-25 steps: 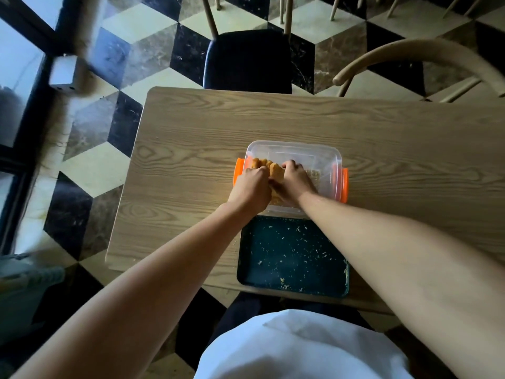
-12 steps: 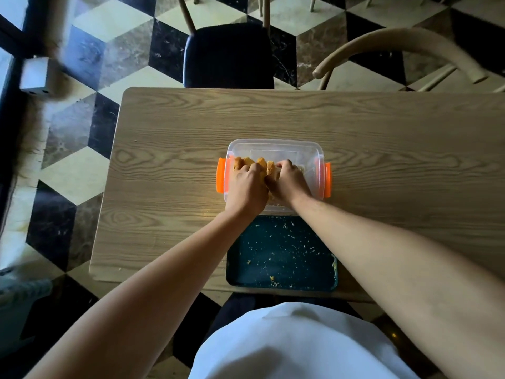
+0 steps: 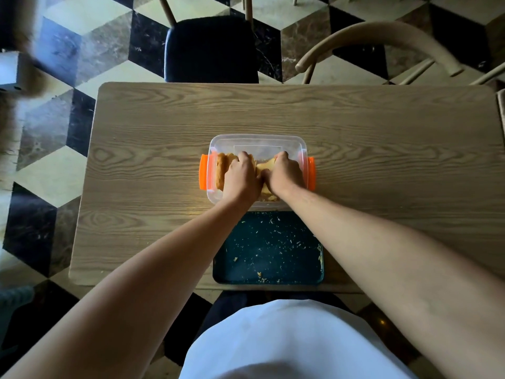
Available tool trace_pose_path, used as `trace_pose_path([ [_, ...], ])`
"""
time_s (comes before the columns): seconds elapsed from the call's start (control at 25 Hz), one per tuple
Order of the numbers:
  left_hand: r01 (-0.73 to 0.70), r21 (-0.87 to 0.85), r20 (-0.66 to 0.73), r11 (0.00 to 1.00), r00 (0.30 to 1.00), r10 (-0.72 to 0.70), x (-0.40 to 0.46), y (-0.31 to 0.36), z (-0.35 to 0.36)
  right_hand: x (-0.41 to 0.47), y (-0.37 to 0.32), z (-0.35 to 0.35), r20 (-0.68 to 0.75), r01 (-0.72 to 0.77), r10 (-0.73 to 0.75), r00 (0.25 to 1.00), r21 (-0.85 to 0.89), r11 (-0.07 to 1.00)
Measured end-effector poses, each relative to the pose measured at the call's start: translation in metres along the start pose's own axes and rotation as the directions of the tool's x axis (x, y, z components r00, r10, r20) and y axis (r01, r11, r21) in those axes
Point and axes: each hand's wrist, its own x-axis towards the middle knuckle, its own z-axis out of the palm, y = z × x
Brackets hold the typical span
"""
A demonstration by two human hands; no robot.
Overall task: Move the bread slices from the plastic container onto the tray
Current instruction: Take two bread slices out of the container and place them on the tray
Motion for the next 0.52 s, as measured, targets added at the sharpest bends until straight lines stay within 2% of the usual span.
trace_pose_path([
  [0.16,0.029,0.037,-0.015,0.999,0.999,-0.029,0.004,-0.001,0.001,0.005,0.002,0.006,-0.029,-0.053,0.054,0.998,0.031,0.998],
  [0.32,0.061,0.053,-0.037,0.997,0.998,-0.059,0.008,-0.001,0.002,0.009,0.003,0.010,-0.080,-0.053,0.049,0.996,-0.049,0.997],
  [0.44,0.057,0.057,-0.076,0.997,0.996,-0.053,0.011,-0.002,0.003,0.010,0.003,0.010,-0.021,-0.047,0.046,0.999,-0.051,0.998],
  [0.52,0.049,0.069,-0.086,0.996,0.995,-0.043,0.013,-0.002,0.003,0.010,0.004,0.012,-0.070,-0.060,0.055,0.996,-0.061,0.996],
])
